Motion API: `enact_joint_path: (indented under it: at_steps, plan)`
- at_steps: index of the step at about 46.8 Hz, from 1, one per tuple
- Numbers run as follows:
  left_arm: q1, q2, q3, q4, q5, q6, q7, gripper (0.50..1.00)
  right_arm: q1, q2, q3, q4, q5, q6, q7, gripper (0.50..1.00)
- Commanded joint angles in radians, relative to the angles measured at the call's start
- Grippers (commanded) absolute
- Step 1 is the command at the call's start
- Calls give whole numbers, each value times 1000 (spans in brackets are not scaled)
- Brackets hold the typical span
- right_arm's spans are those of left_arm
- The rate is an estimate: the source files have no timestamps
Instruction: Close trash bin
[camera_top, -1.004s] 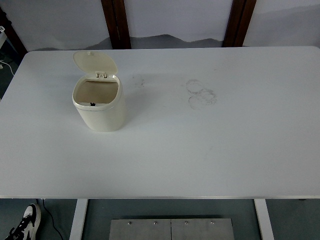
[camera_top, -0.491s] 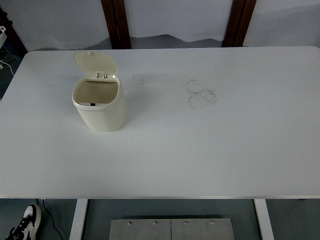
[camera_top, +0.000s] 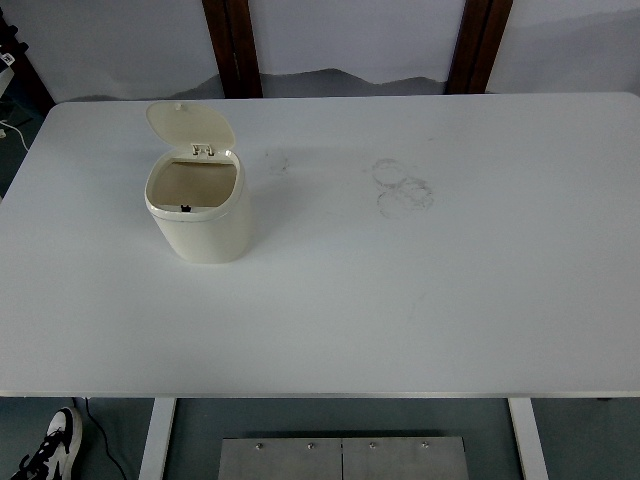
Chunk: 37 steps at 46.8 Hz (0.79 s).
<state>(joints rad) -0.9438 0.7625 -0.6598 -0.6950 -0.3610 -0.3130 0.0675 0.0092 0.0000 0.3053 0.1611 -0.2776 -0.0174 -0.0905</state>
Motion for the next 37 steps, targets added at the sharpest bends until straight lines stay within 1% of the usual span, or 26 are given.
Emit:
enact_joint_path:
  at_steps: [1,13,21,26,29,33,34,35,37]
  plan:
    - [-3,0,2,0,0,2,2,1000,0,0,0,0,0,-1,0,995]
    - [-13,-2,5,-1,0,8,2,1000,0,0,0,0,0,-1,0,995]
    - [-32,-6,11,-1,26,49,17,1000,0,0,0,0,0,1,0,995]
    - [-64,-46,17,-3,82,61,23,1000,0,0,0,0,0,1,0,995]
    - [-89,-68,17,-6,117,78,64,1000,0,0,0,0,0,1,0,995]
    - [-130,-94,22,-6,152,103,158,1000,0,0,0,0,0,-1,0,995]
    - [-130,-94,22,-6,152,103,158,1000,0,0,0,0,0,-1,0,995]
    - [-168,-122,46,-11,189,106,210,1000,0,0,0,0,0,1,0,995]
    - [-193,-140,71,-12,211,106,227,1000,0,0,0,0,0,-1,0,995]
